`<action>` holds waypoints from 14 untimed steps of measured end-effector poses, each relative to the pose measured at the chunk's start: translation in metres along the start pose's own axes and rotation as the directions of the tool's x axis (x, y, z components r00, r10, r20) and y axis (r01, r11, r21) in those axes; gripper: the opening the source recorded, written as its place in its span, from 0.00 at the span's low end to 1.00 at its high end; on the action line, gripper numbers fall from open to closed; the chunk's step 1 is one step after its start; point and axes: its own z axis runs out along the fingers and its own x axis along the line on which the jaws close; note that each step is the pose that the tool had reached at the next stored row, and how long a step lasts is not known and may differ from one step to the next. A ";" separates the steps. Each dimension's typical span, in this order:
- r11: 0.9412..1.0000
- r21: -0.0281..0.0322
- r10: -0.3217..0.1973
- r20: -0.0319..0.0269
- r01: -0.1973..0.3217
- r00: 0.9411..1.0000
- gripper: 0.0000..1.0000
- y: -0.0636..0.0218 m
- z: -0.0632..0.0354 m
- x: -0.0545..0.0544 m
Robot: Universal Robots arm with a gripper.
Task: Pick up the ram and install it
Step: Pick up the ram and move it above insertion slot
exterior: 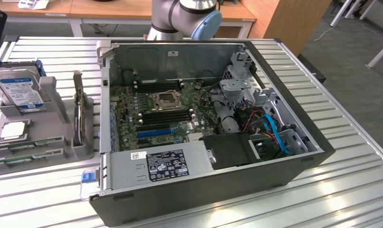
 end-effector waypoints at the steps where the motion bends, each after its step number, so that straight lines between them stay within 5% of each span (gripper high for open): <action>1: 1.000 0.000 -0.011 -0.001 0.011 1.000 0.10 0.0000 0.0000 0.000; 8: 0.996 -0.003 -0.094 -0.004 0.094 0.996 0.10 0.0000 0.0001 0.000; 14: 0.986 -0.005 -0.167 -0.007 0.167 0.986 0.10 0.0000 0.0001 0.000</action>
